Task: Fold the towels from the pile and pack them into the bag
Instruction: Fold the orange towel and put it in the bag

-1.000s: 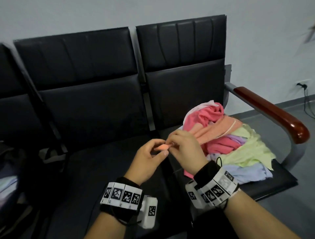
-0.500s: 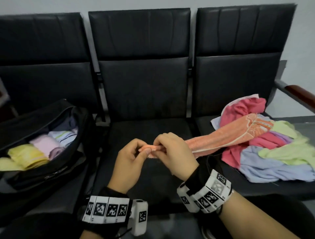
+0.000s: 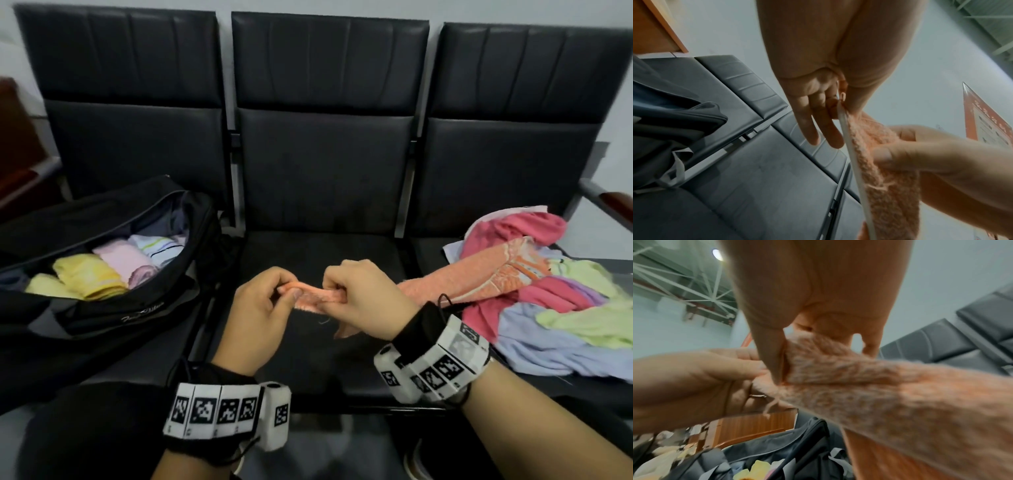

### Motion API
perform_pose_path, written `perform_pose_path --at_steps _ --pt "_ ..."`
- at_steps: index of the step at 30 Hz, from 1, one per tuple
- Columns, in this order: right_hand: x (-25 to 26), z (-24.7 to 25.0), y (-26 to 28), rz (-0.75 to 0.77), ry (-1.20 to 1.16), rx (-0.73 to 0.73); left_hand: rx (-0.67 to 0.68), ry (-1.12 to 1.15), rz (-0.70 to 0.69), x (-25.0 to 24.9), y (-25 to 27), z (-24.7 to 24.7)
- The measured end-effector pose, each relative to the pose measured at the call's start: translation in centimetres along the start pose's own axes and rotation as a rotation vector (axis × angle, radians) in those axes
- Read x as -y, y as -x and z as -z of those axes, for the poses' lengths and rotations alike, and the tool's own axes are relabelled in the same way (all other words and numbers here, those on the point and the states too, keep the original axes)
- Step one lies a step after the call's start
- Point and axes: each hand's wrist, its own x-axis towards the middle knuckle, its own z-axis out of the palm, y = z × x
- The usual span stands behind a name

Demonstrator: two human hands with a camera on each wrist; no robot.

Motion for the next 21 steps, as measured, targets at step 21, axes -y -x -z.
perform_pose_path --at_steps 21 --pt "-6.7 -1.3 2.5 -0.406 -0.402 -0.357 -0.155 -0.282 0.520 8.3 0.2 5.3"
